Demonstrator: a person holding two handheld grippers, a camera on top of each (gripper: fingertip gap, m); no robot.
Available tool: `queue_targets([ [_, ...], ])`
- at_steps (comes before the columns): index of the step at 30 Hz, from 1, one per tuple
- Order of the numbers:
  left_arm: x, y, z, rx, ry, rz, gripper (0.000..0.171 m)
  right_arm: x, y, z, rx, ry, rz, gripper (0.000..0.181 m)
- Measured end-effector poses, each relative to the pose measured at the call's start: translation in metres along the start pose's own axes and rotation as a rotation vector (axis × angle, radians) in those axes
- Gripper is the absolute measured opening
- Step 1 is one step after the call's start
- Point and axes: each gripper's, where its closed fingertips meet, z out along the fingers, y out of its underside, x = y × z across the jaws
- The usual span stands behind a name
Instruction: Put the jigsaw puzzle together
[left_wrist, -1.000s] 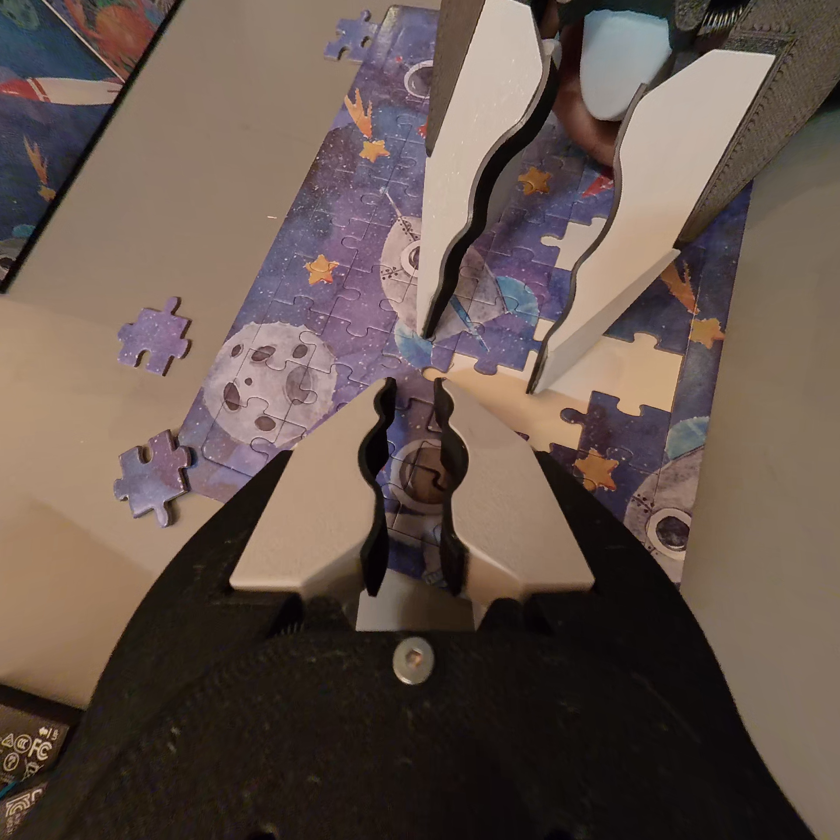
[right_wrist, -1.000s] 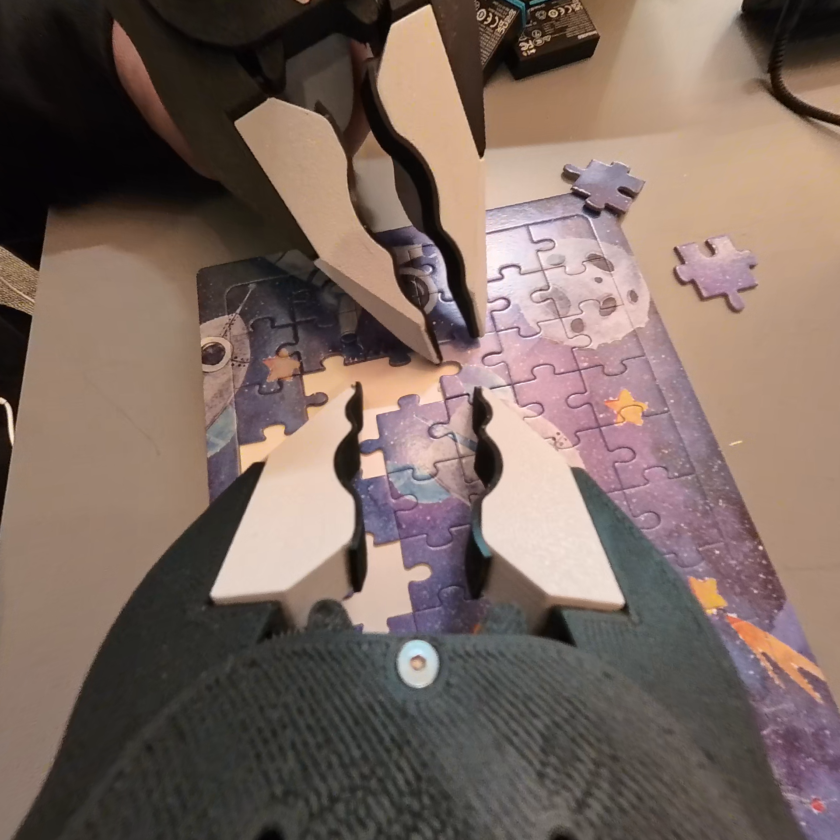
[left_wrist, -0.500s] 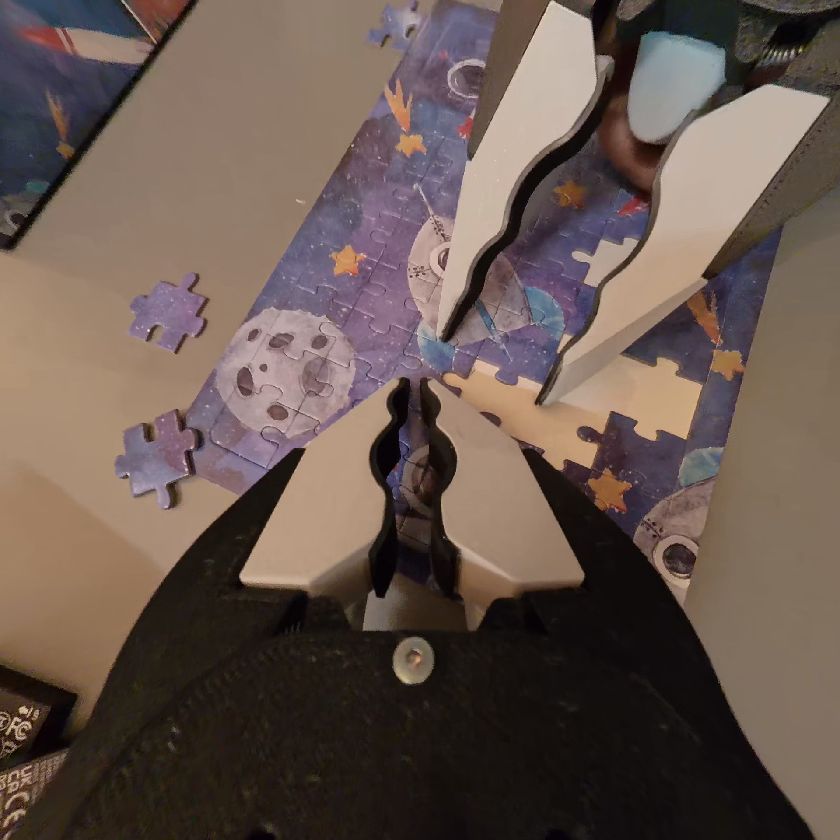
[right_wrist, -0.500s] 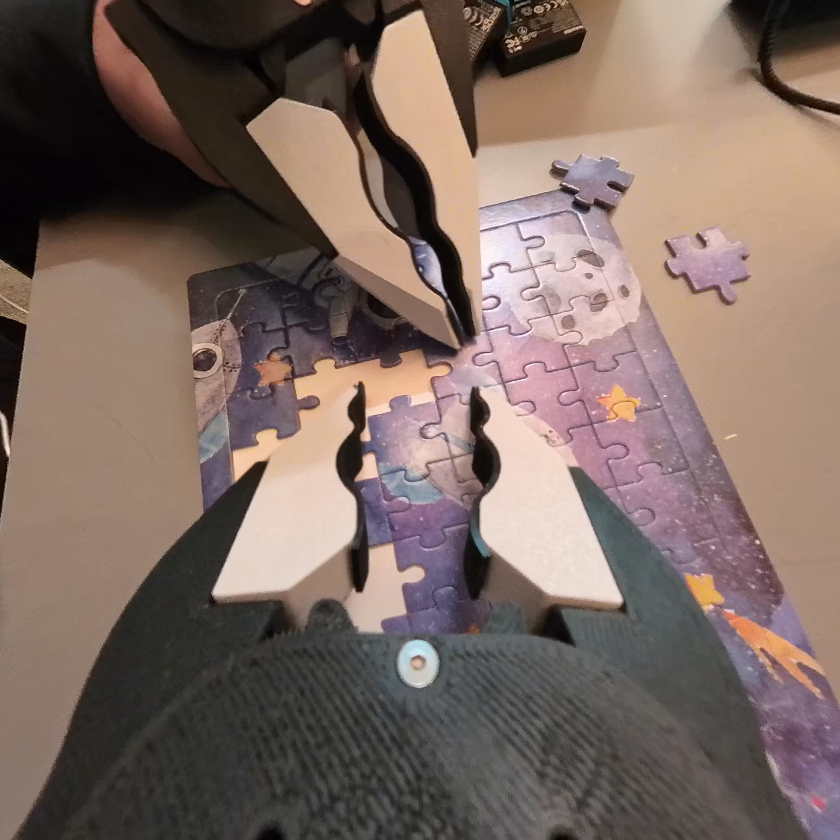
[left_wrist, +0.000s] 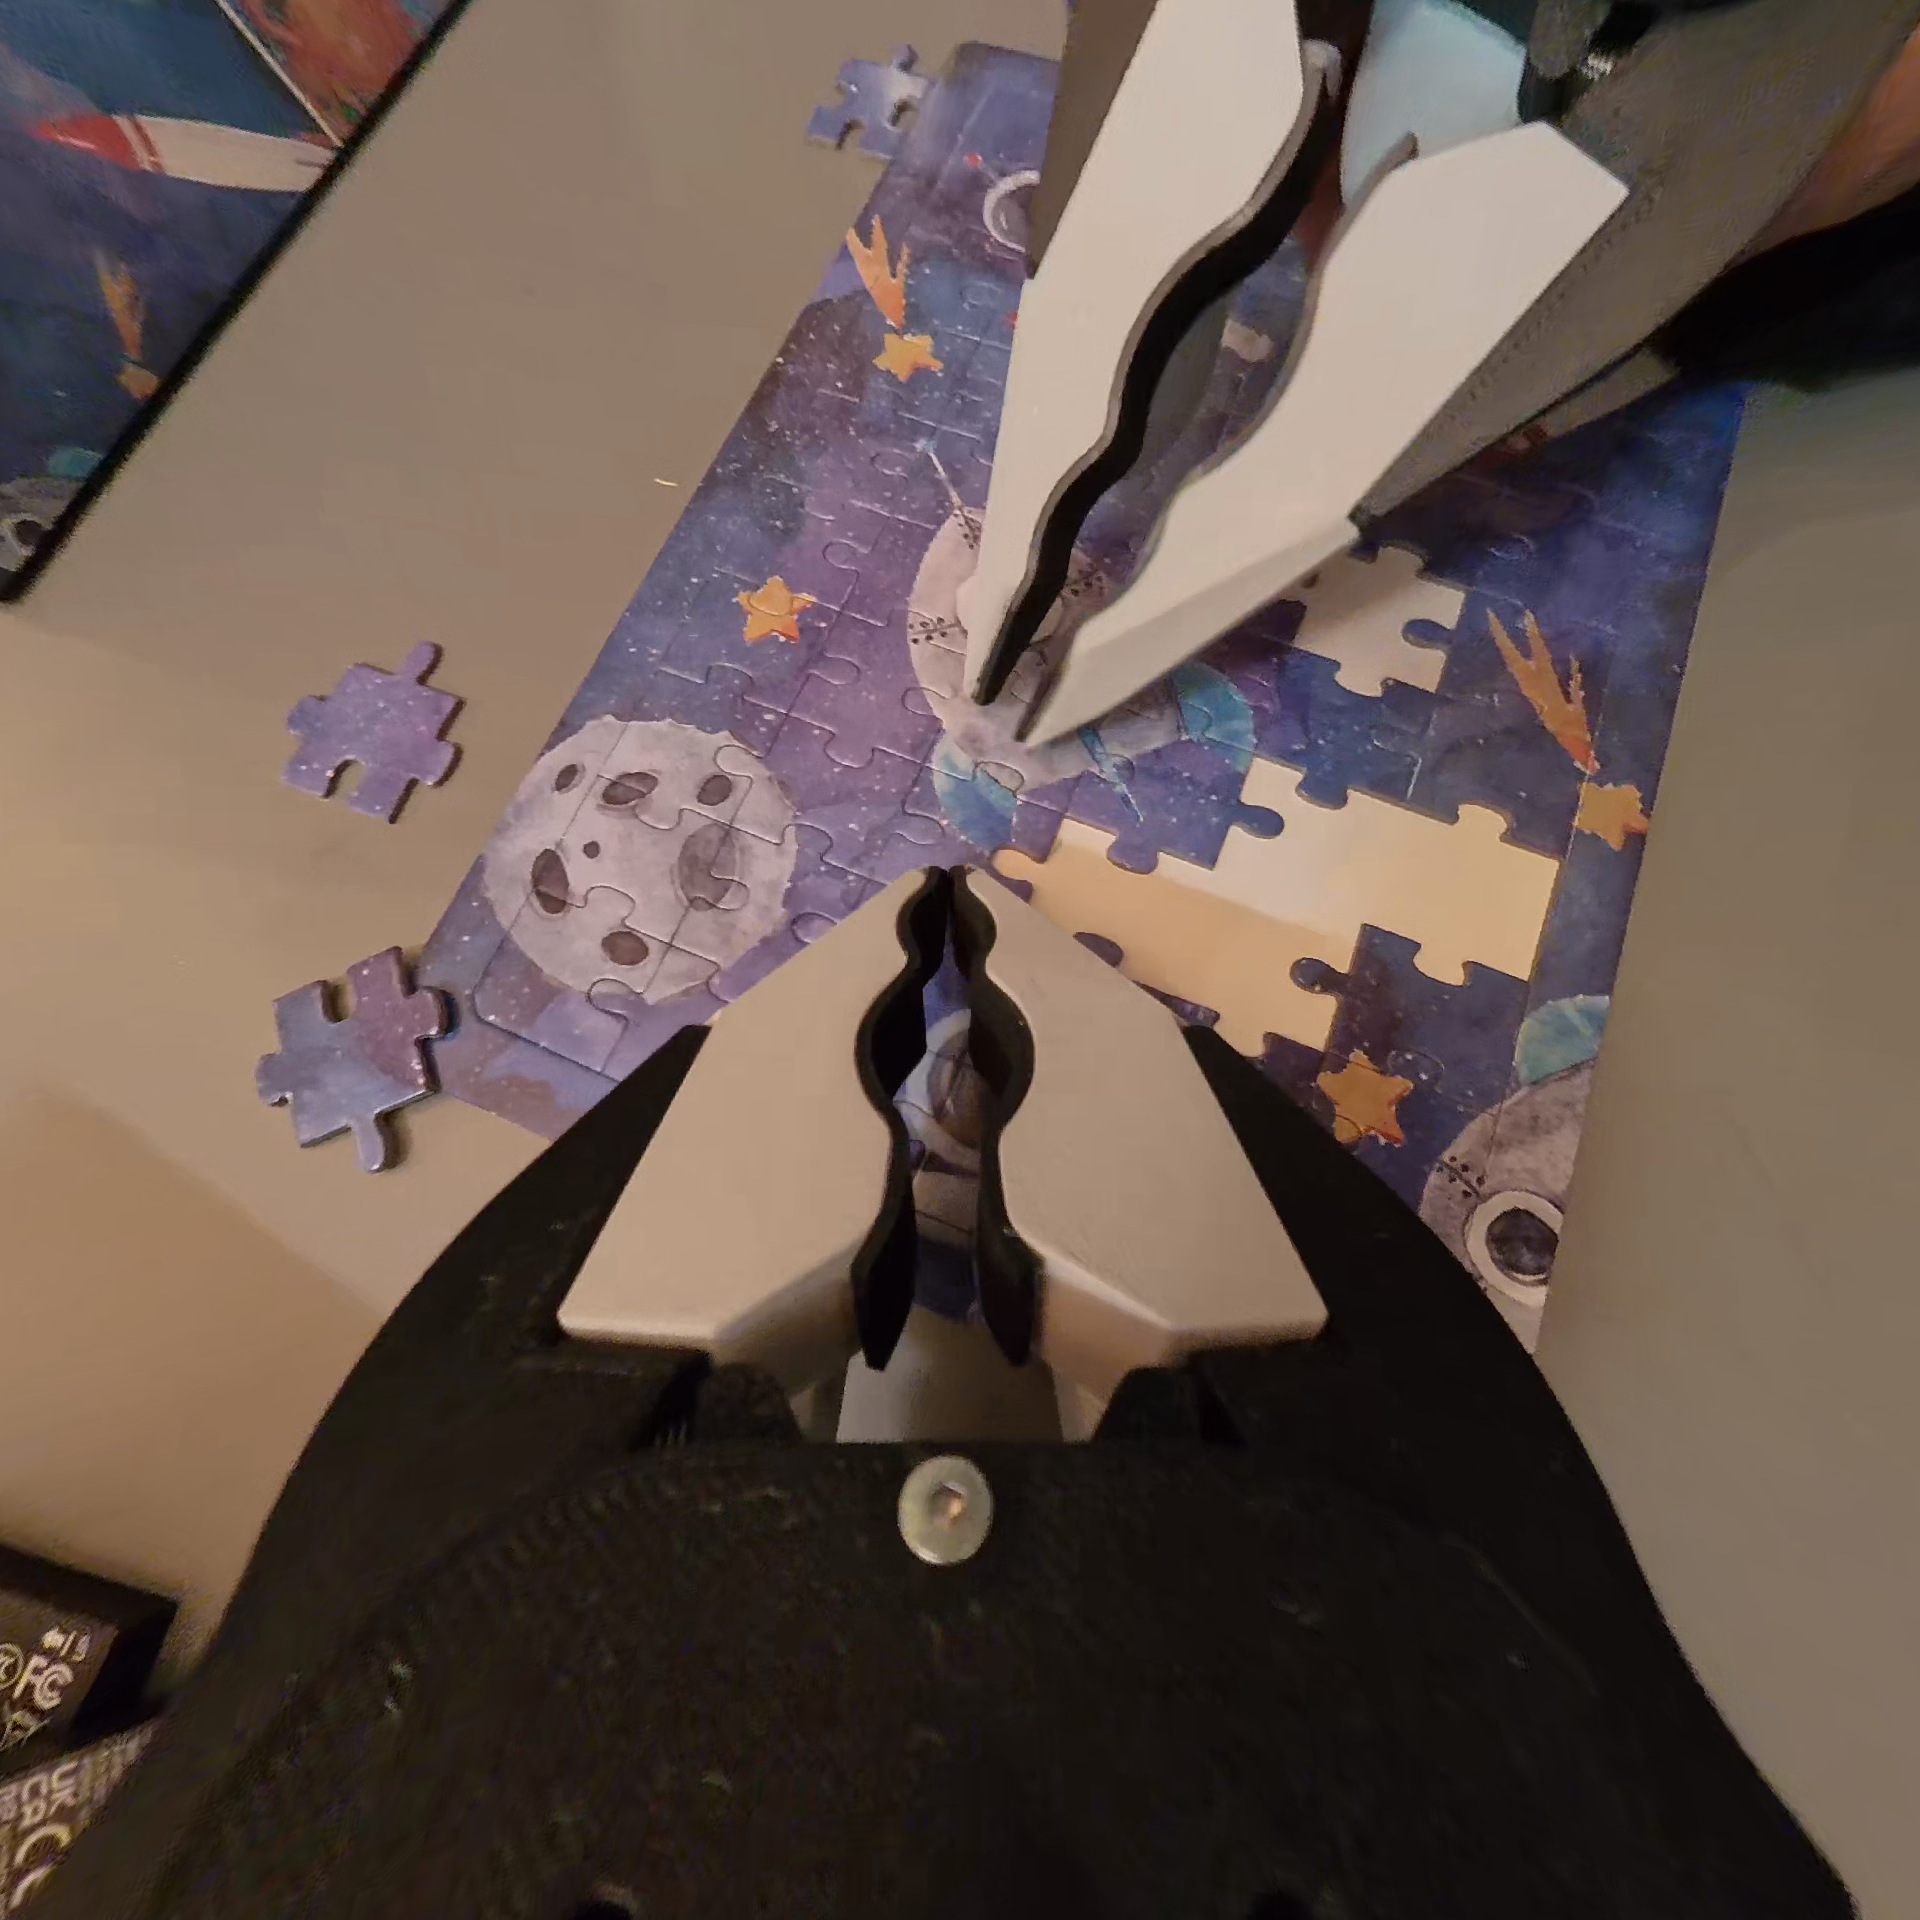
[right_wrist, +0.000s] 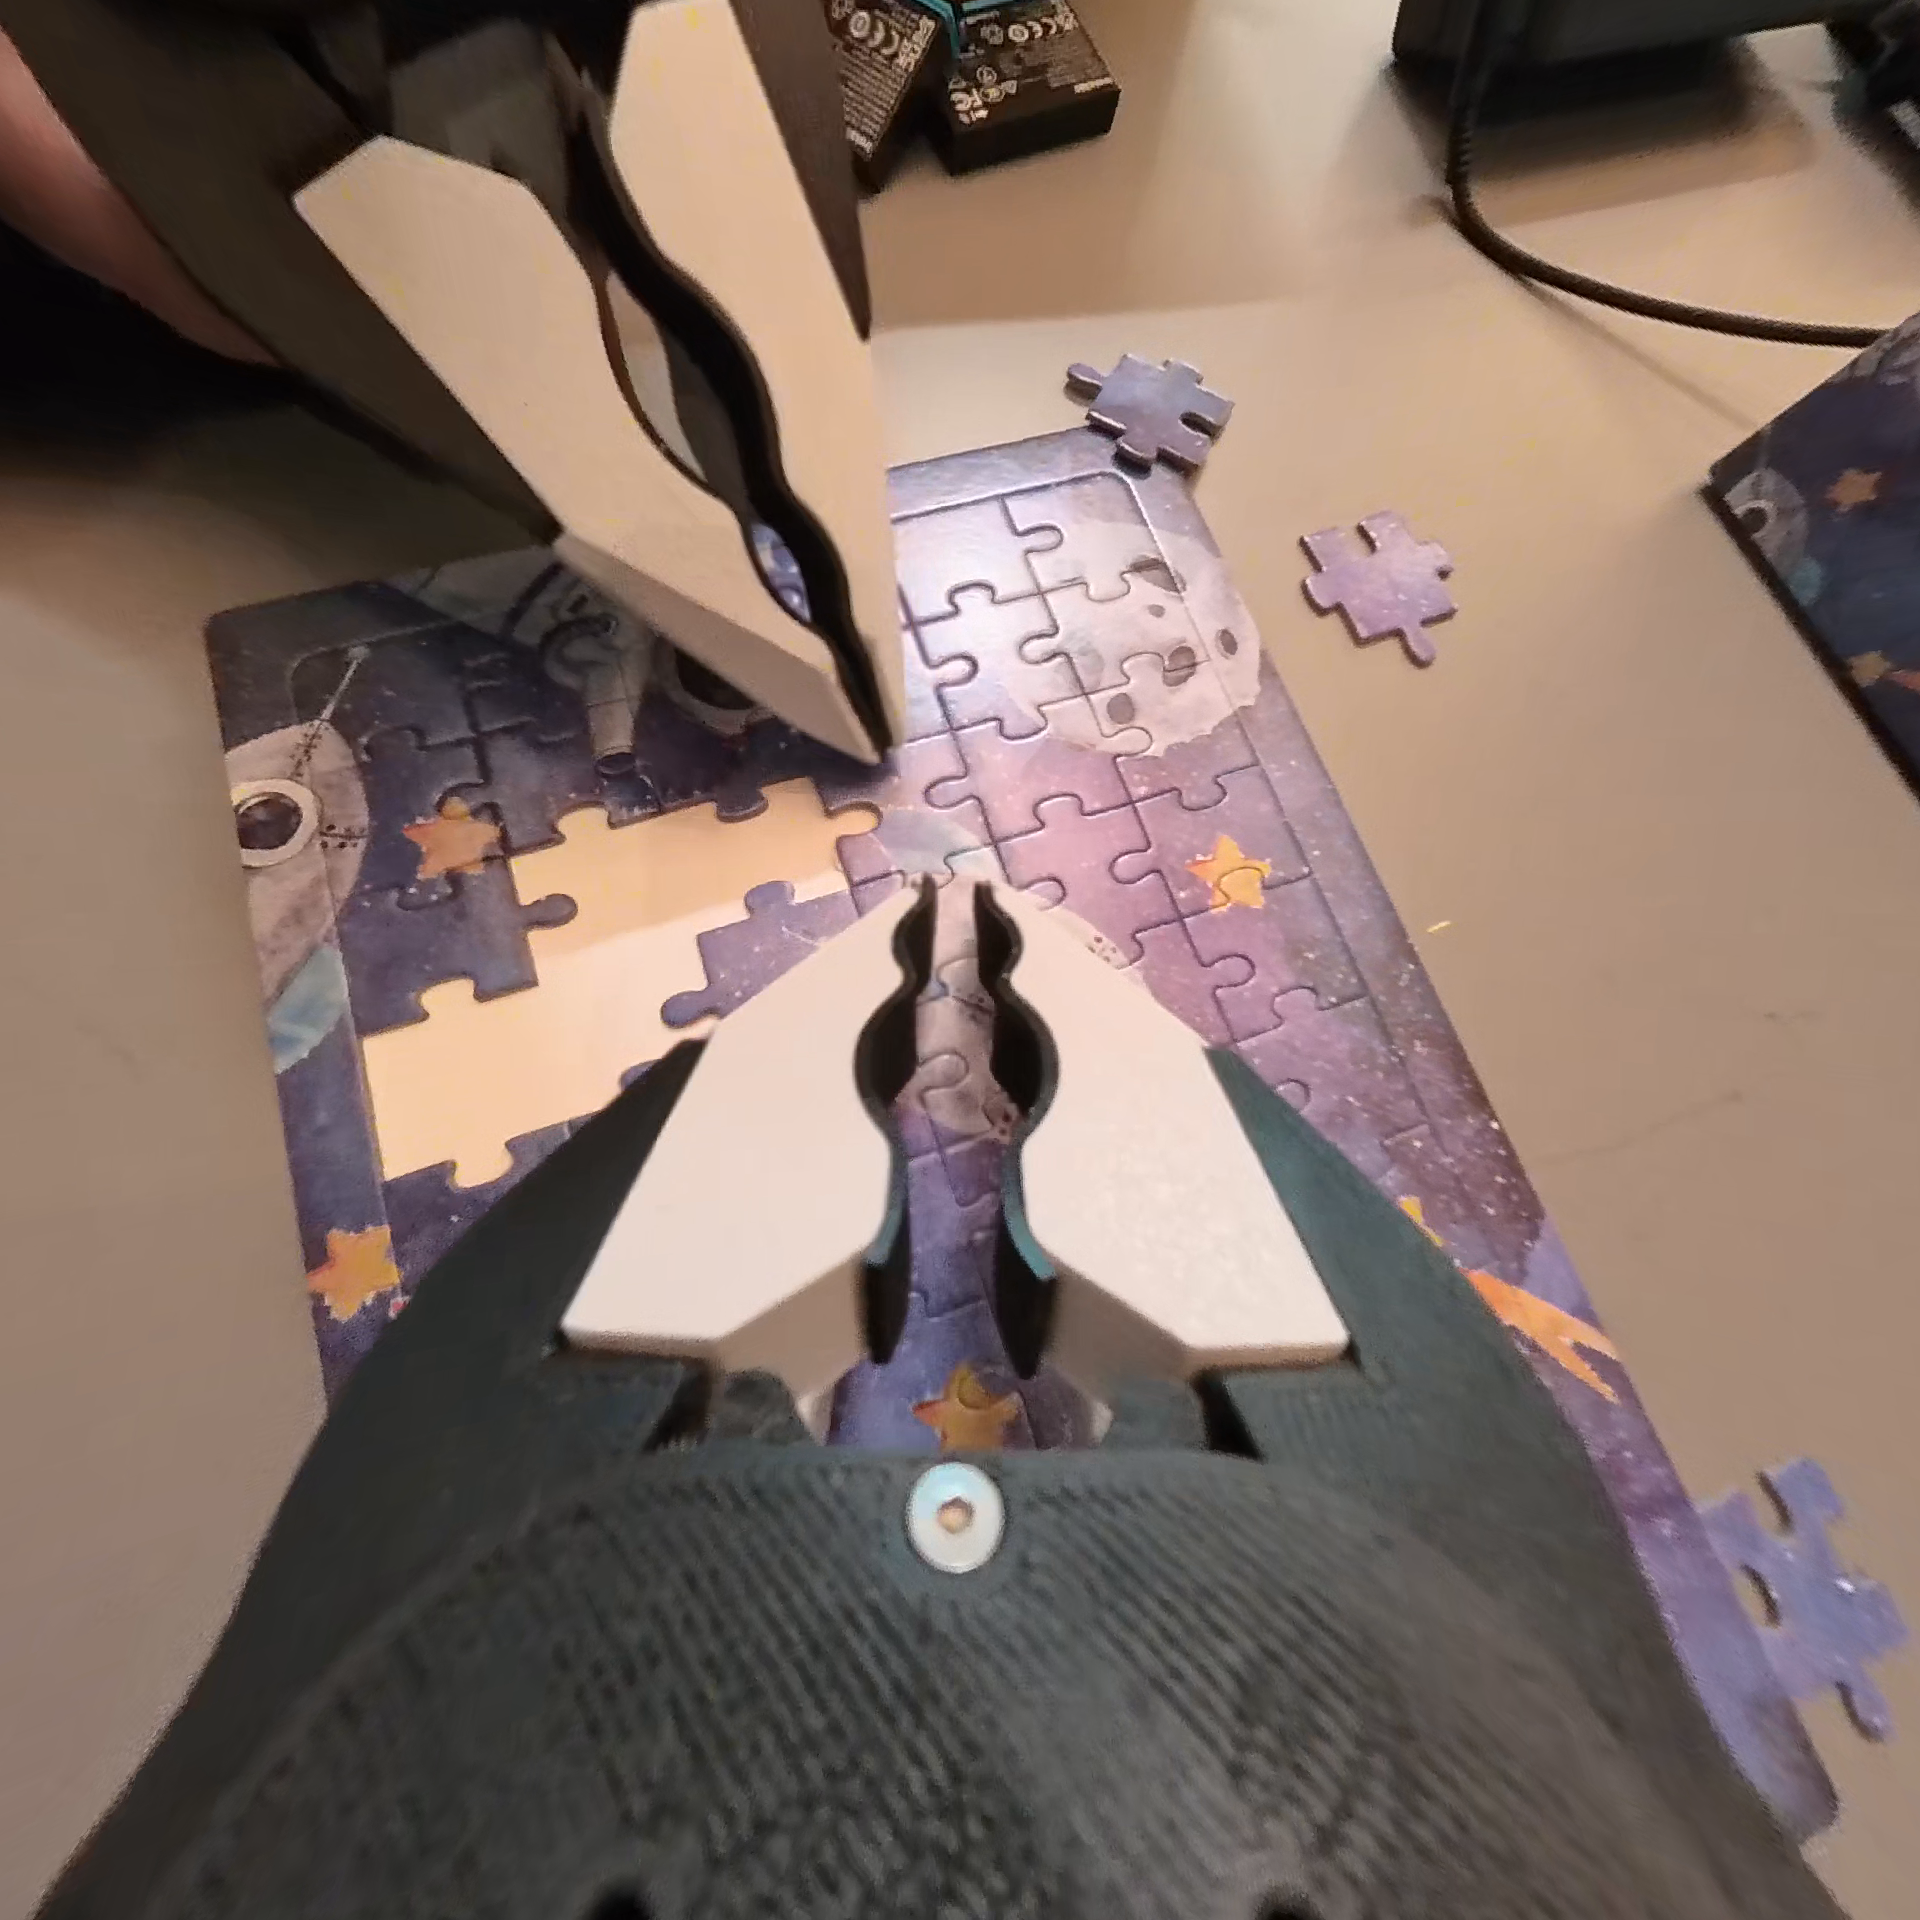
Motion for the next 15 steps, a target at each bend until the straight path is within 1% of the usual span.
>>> queue_targets([
  [2,0.002,0.004,0.004,-0.028,0.006,0.006,0.000,-0.005,-0.002,0.002,0.007,-0.020,0.000,0.001],
  [5,0.003,0.003,0.005,-0.026,0.013,0.002,0.000,-0.019,-0.003,0.009,0.006,-0.095,0.009,0.000],
  [7,0.004,0.003,0.005,-0.027,0.021,0.004,0.000,-0.016,-0.003,0.010,0.006,-0.068,0.012,0.000],
  [9,0.004,0.003,0.005,-0.028,0.020,0.002,0.000,-0.006,-0.002,0.011,0.002,-0.008,0.017,0.000],
  [10,0.004,0.003,0.006,-0.028,0.019,0.002,0.000,-0.005,-0.003,0.011,0.003,-0.003,0.018,0.000],
  [13,0.004,0.003,0.006,-0.028,0.023,-0.002,0.000,-0.016,-0.005,0.013,0.008,-0.067,0.020,0.000],
  [15,0.004,0.003,0.006,-0.028,0.023,-0.005,0.000,-0.006,-0.005,0.014,0.005,-0.006,0.028,0.000],
])
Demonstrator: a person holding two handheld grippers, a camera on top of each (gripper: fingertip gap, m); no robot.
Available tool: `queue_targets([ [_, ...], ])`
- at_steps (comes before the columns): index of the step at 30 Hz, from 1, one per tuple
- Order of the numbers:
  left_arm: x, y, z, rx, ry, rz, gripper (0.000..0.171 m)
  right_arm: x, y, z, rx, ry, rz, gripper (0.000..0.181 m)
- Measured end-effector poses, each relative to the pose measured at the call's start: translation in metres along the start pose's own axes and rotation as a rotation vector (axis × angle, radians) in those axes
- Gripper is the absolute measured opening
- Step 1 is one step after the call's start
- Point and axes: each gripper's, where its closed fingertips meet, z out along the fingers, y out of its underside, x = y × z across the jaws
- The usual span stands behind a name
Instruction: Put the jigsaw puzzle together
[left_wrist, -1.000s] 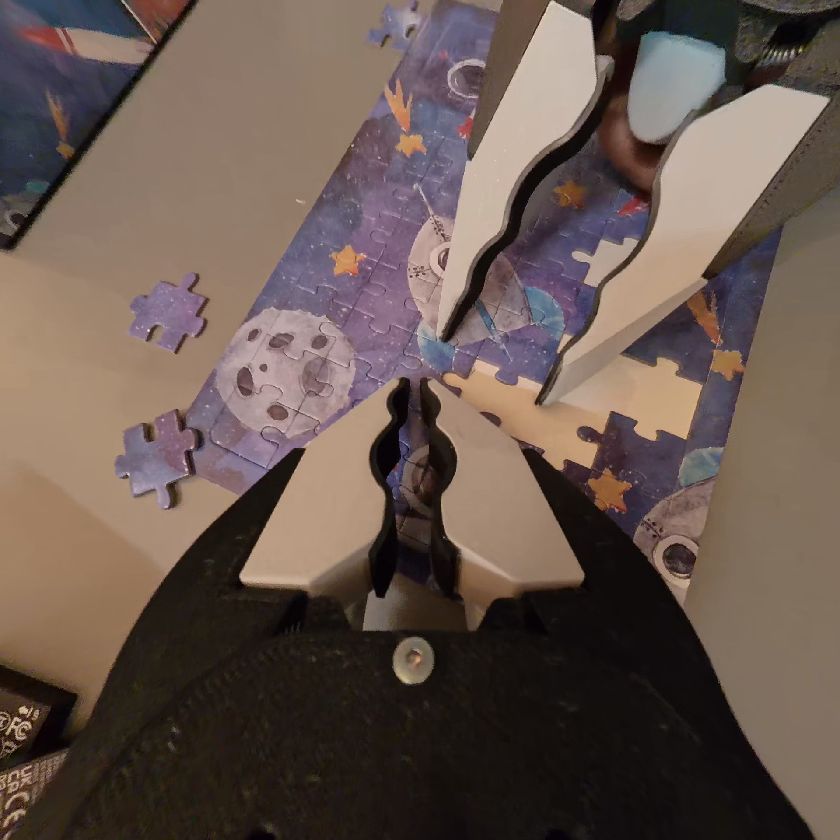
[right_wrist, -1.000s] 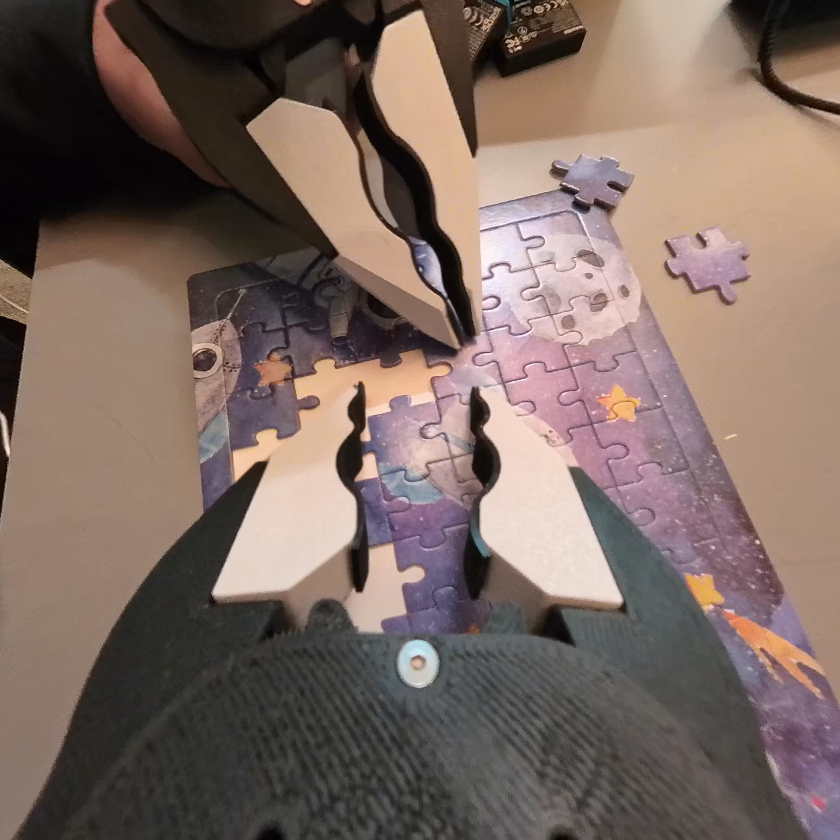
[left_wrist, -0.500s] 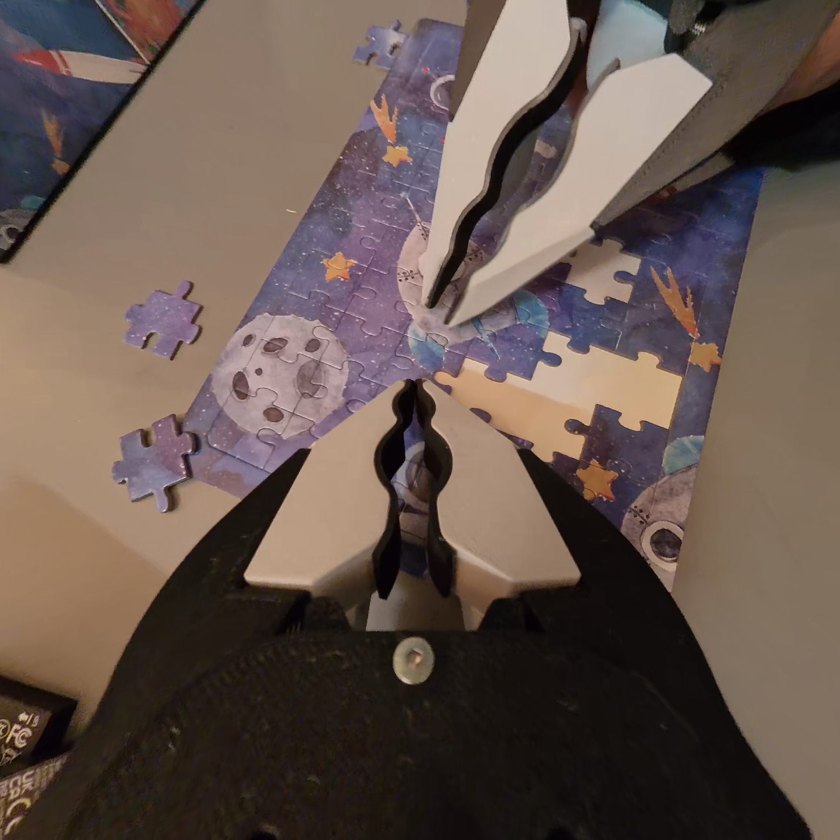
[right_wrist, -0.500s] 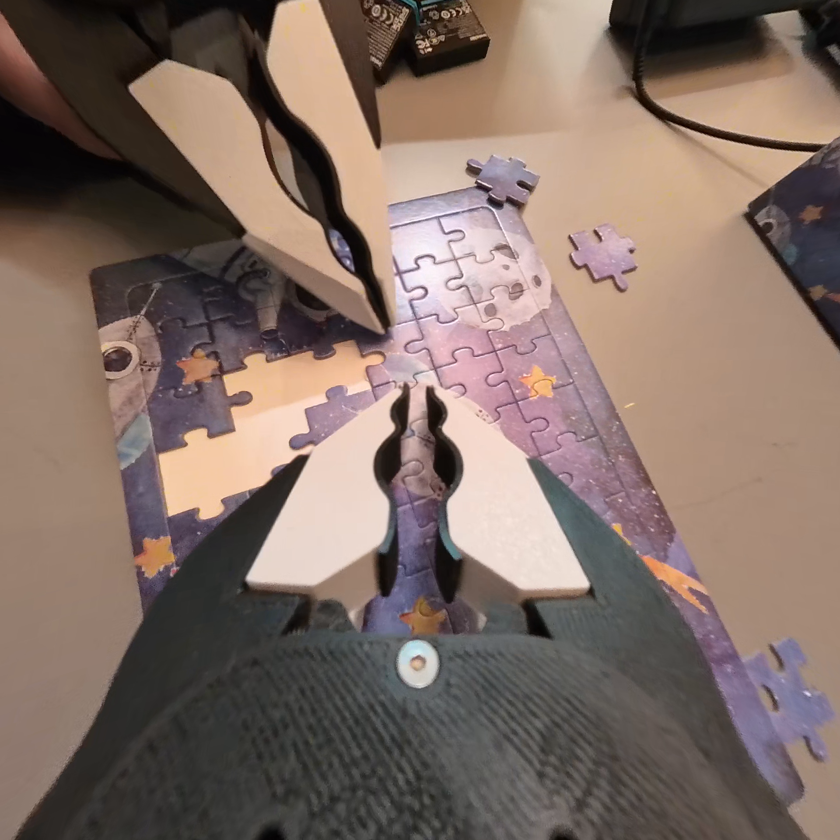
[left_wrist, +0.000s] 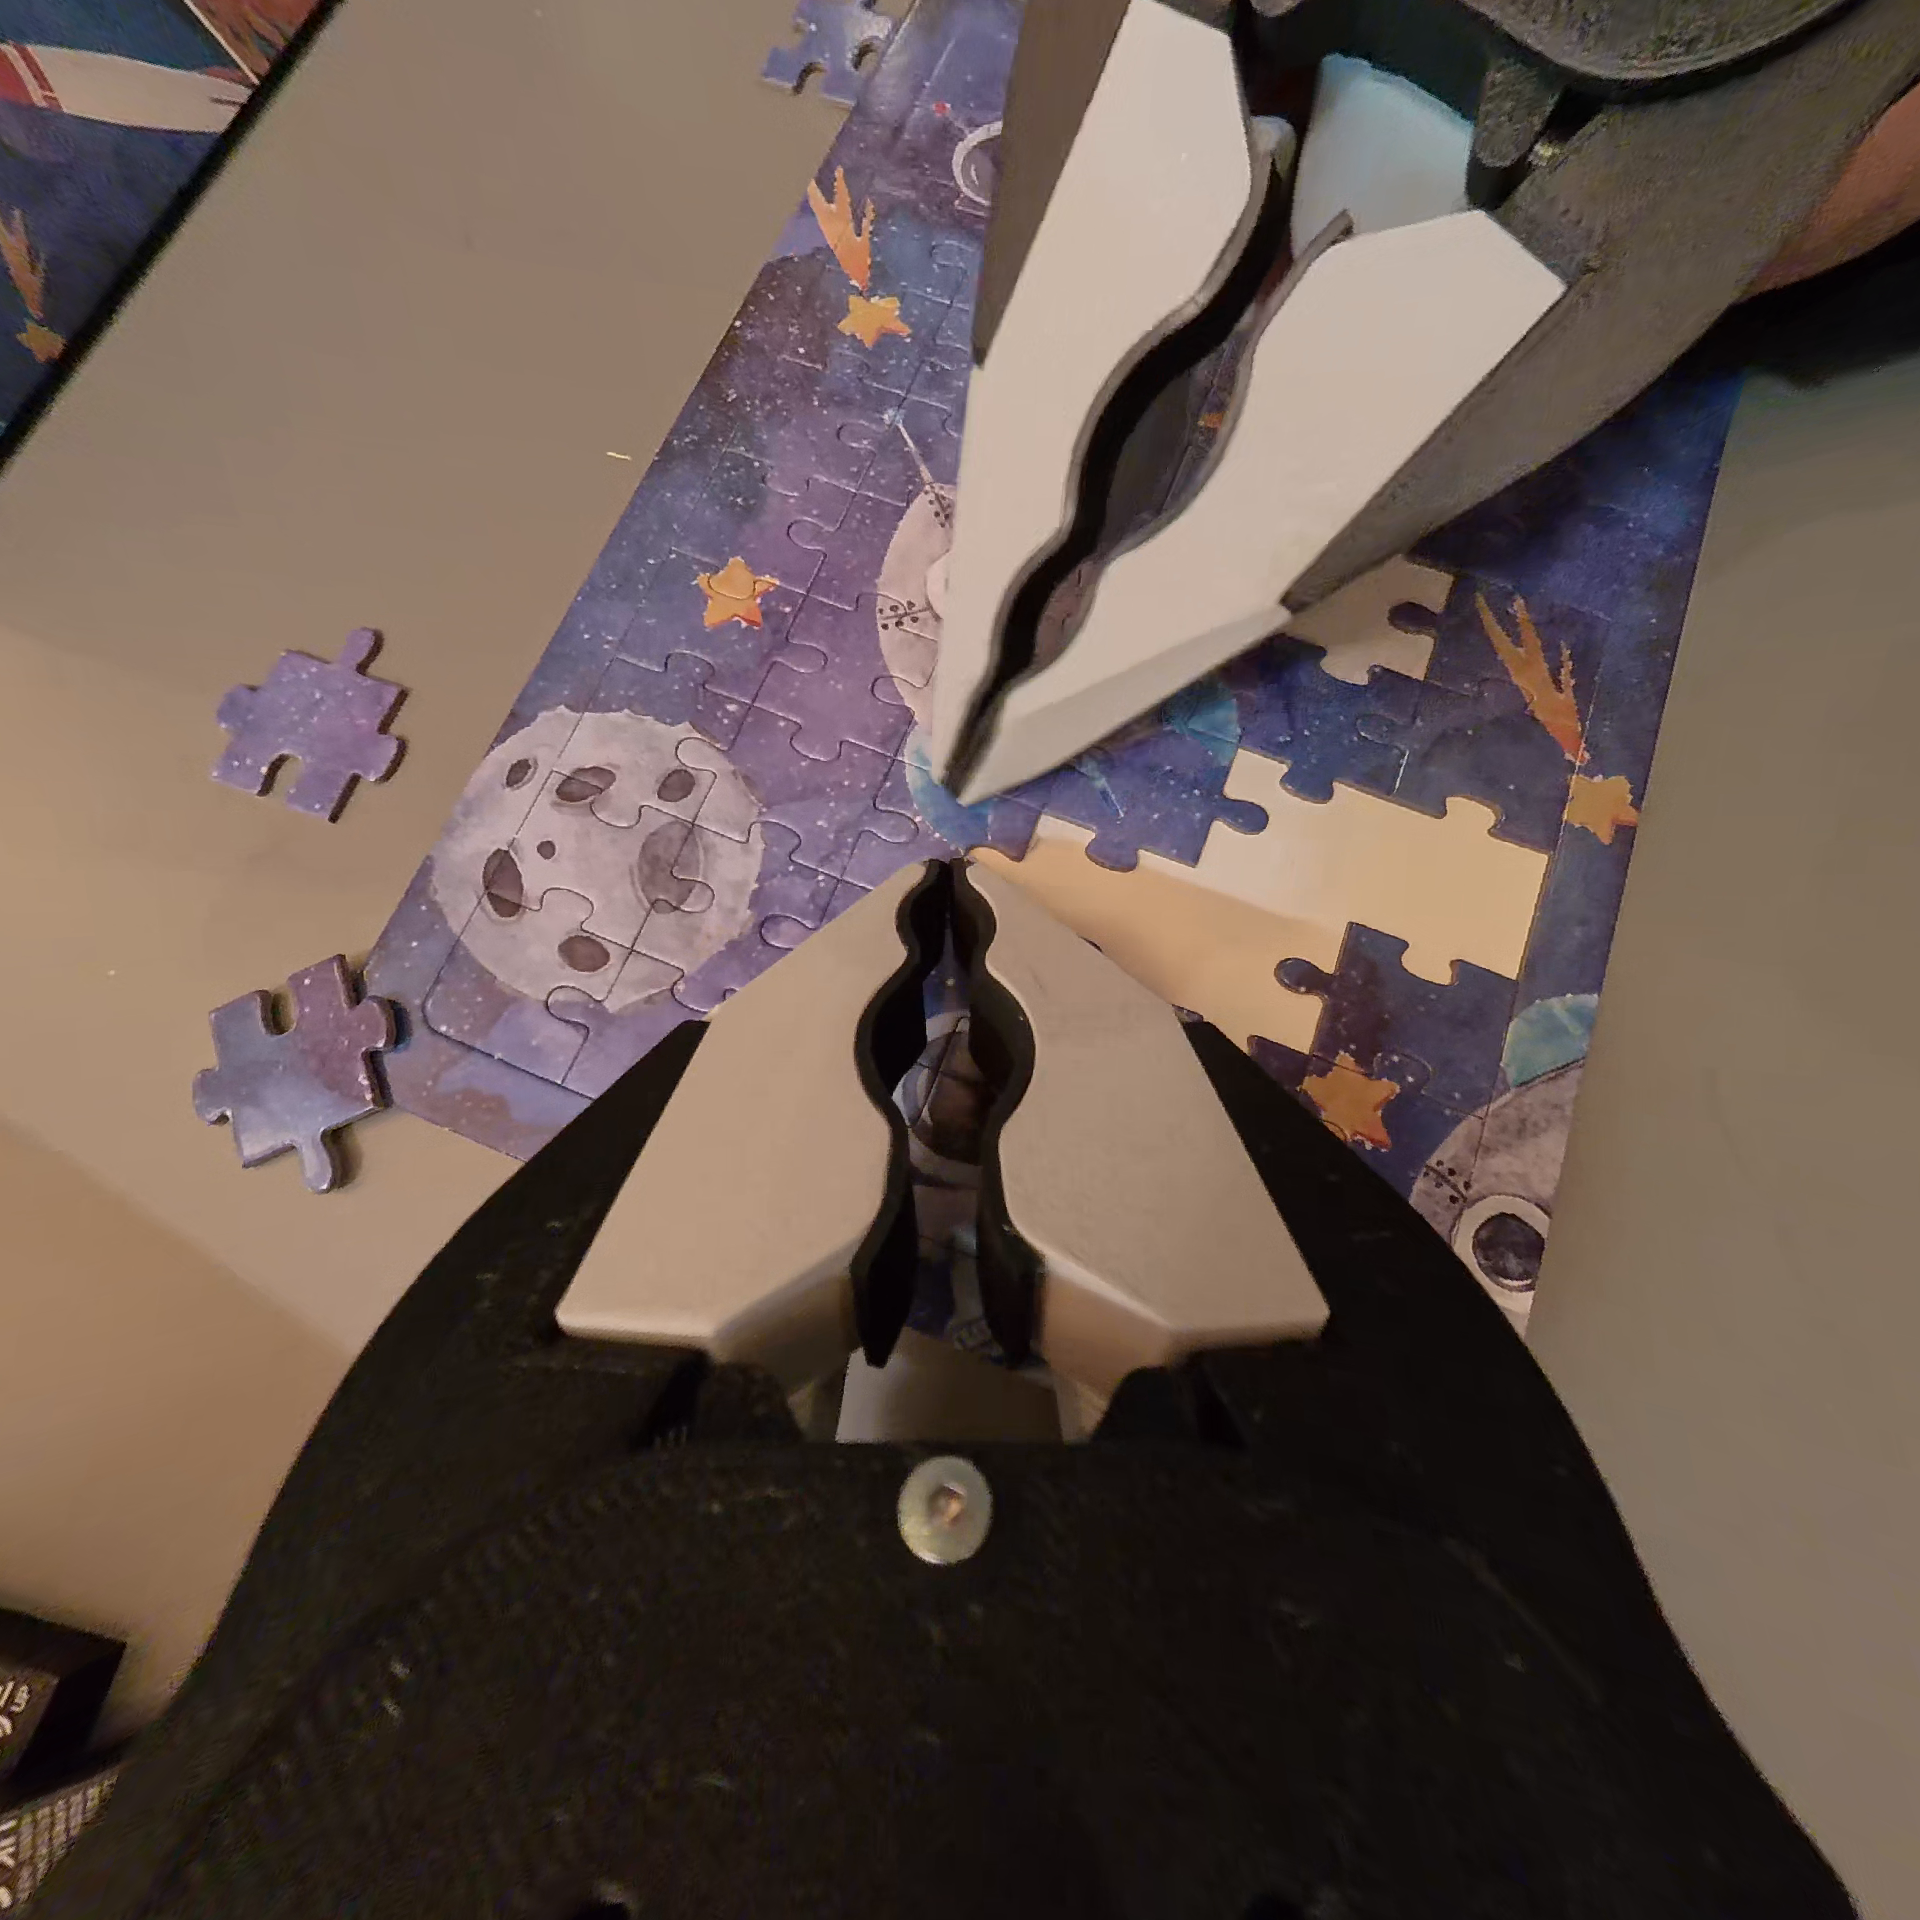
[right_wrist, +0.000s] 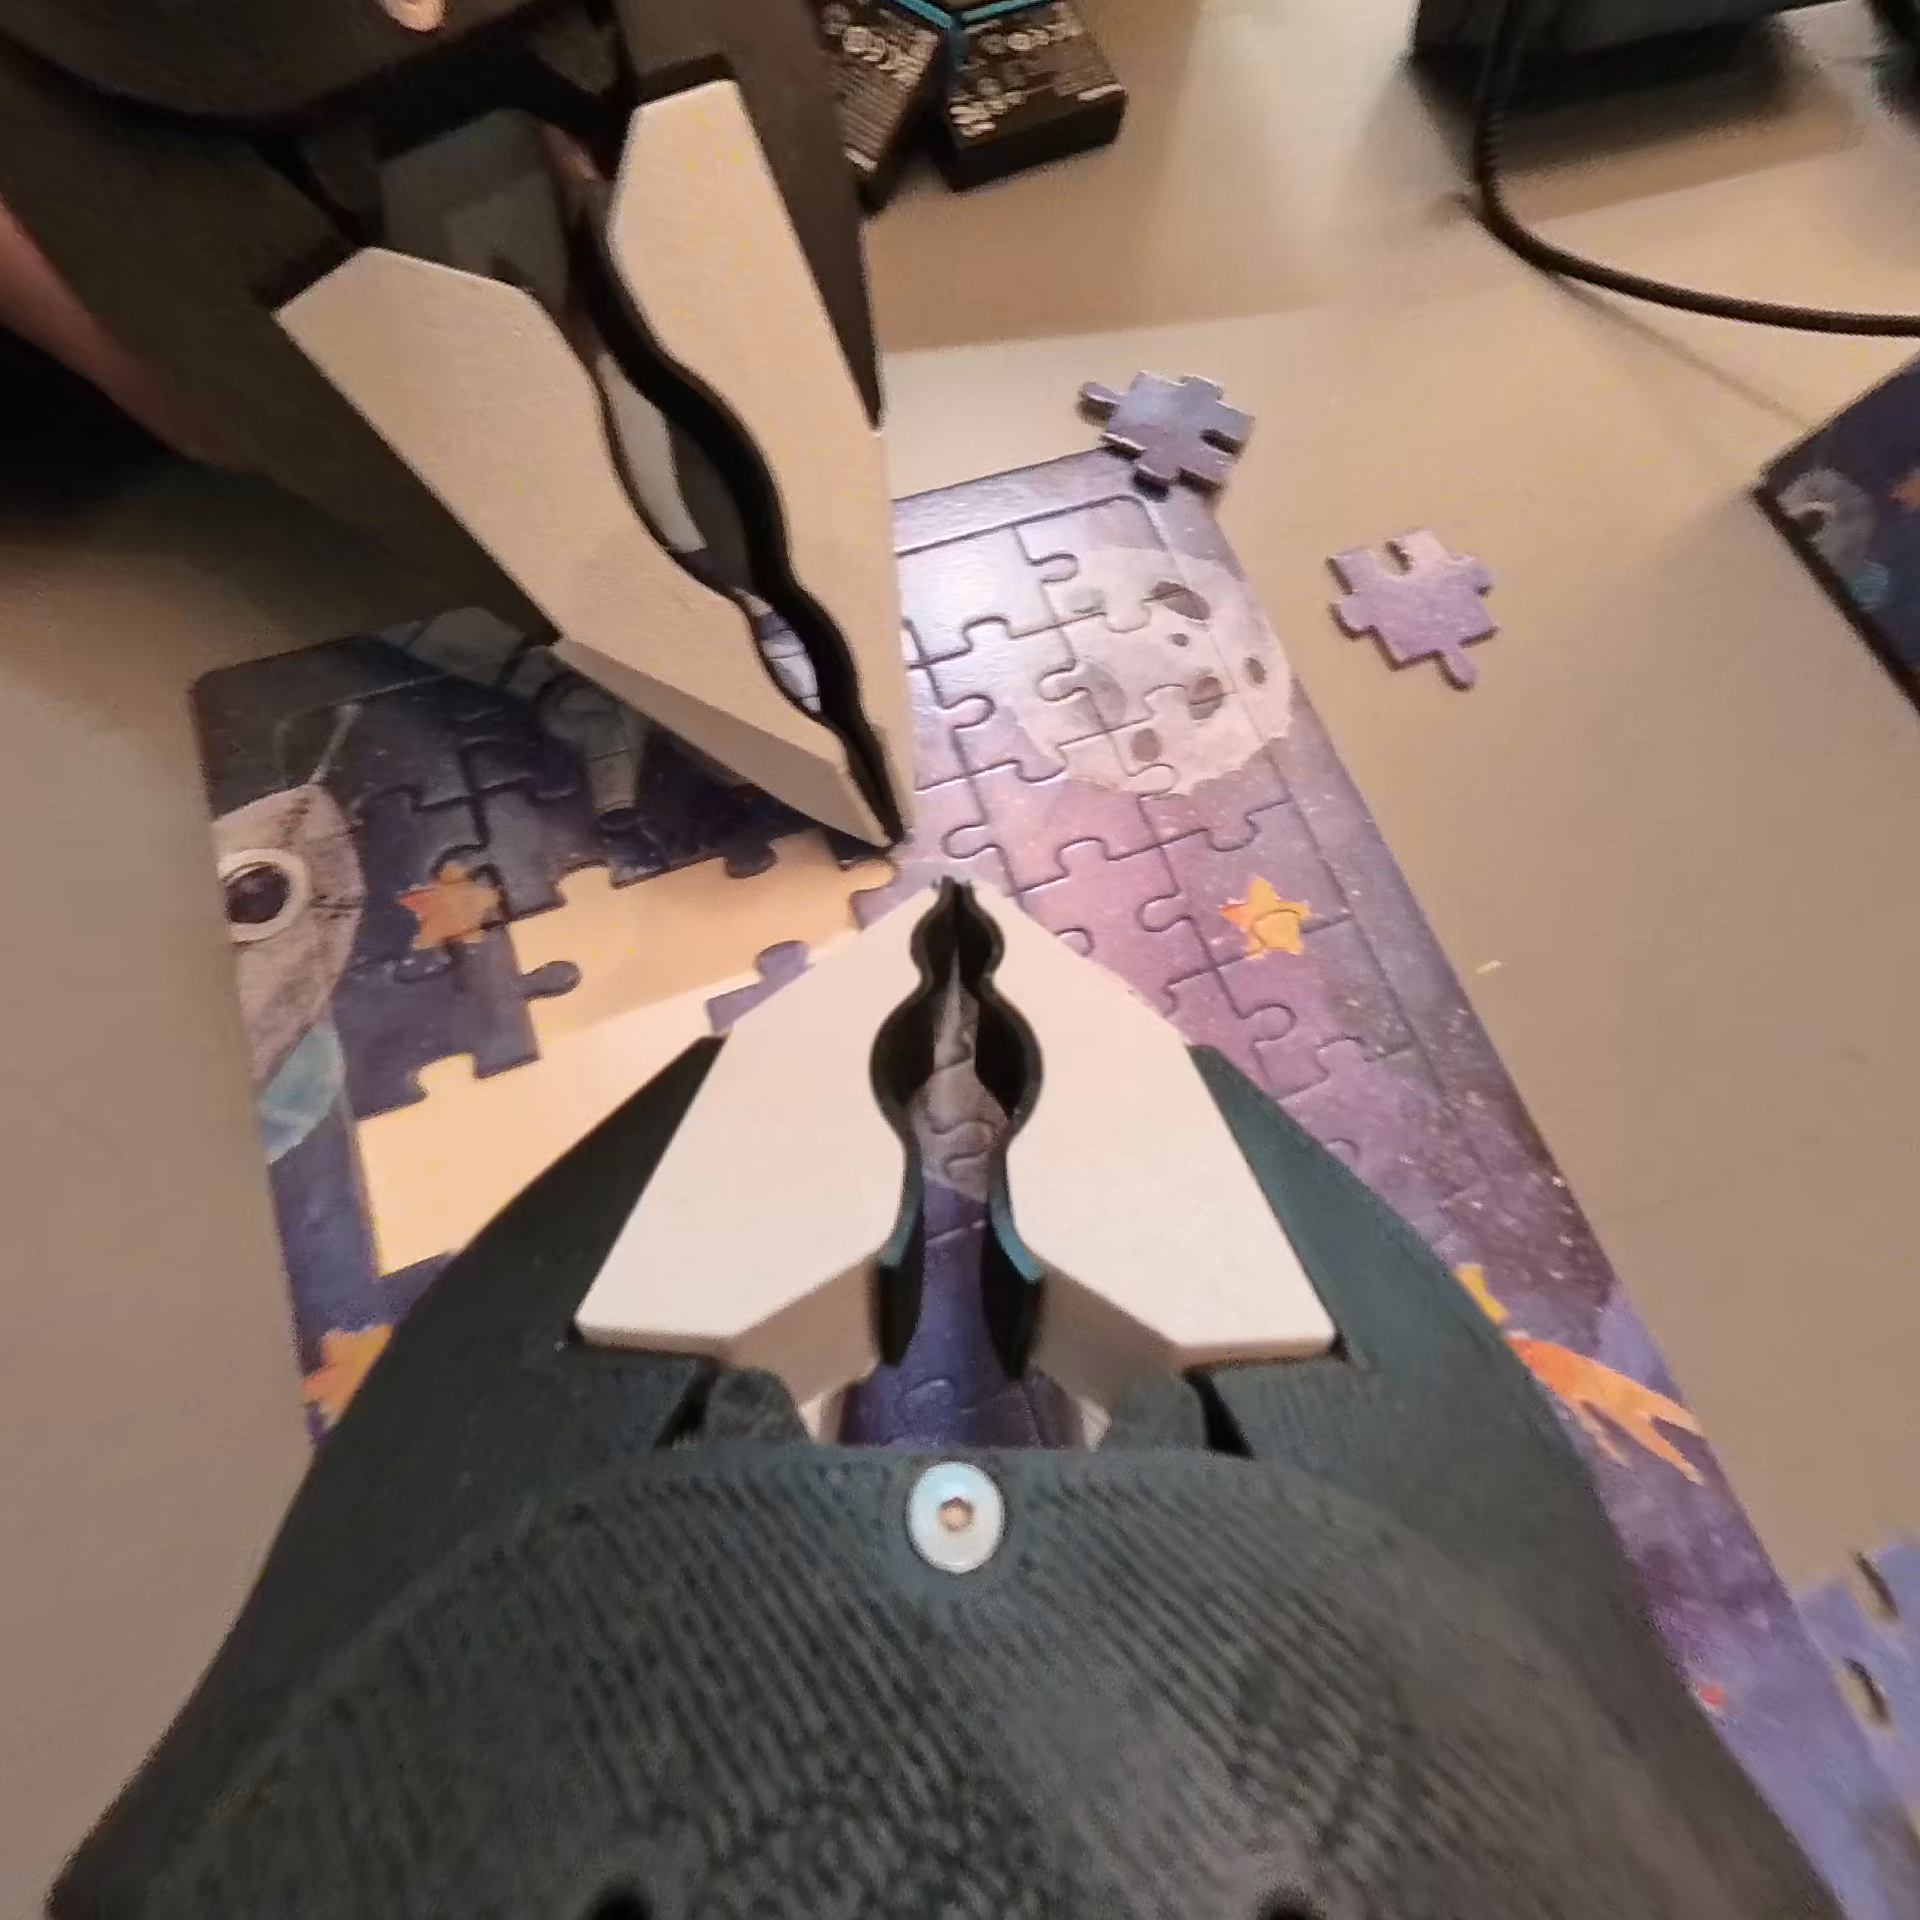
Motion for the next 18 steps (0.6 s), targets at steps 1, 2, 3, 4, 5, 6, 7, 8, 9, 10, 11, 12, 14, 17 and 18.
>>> queue_targets([
  [1,0.000,0.000,0.000,0.000,-0.001,0.000,0.000,0.005,0.000,0.001,-0.001,0.030,-0.005,0.000],
  [2,0.000,0.000,0.000,0.000,-0.001,0.001,0.000,0.006,-0.001,0.002,-0.002,0.044,-0.007,0.000],
  [3,0.000,0.000,0.000,0.000,-0.001,0.000,0.000,0.001,-0.003,0.003,0.001,0.014,-0.011,0.000],
  [4,-0.001,0.000,0.000,0.000,-0.005,-0.004,0.000,-0.010,-0.004,0.005,0.000,-0.051,-0.009,0.000],
  [5,-0.005,0.000,0.000,0.001,-0.030,-0.008,0.000,-0.015,-0.005,0.007,-0.010,-0.081,0.004,0.000],
  [6,-0.010,0.001,-0.002,-0.008,-0.072,0.007,0.000,-0.015,-0.005,0.008,-0.013,-0.076,0.009,0.000],
  [7,-0.016,0.002,-0.003,-0.018,-0.119,0.028,0.000,-0.011,-0.004,0.007,-0.015,-0.059,0.002,0.000],
  [8,-0.022,0.005,-0.005,-0.029,-0.157,0.040,0.000,-0.006,-0.001,0.004,-0.024,-0.032,-0.010,0.000],
  [9,-0.024,0.006,-0.005,-0.029,-0.169,0.035,0.000,0.001,0.003,0.000,-0.038,-0.008,-0.015,0.000],
  [10,-0.022,0.005,-0.005,-0.022,-0.146,0.017,0.000,0.007,0.006,-0.004,-0.047,0.007,-0.007,0.000],
  [11,-0.019,0.004,-0.006,-0.009,-0.110,-0.005,0.000,0.013,0.007,-0.009,-0.038,0.016,0.013,0.000],
  [12,-0.018,0.001,-0.007,0.014,-0.091,-0.023,0.000,0.017,0.004,-0.014,-0.009,0.013,0.041,0.000],
  [14,-0.018,-0.007,-0.012,0.068,-0.075,-0.041,0.000,0.021,-0.003,-0.023,0.062,-0.013,0.102,0.000],
  [17,-0.016,-0.006,-0.010,0.068,-0.053,-0.063,0.000,0.030,-0.001,-0.025,0.073,0.013,0.121,0.000],
  [18,-0.016,-0.002,-0.007,0.040,-0.053,-0.066,0.000,0.030,0.007,-0.021,0.029,0.015,0.113,0.000],
])
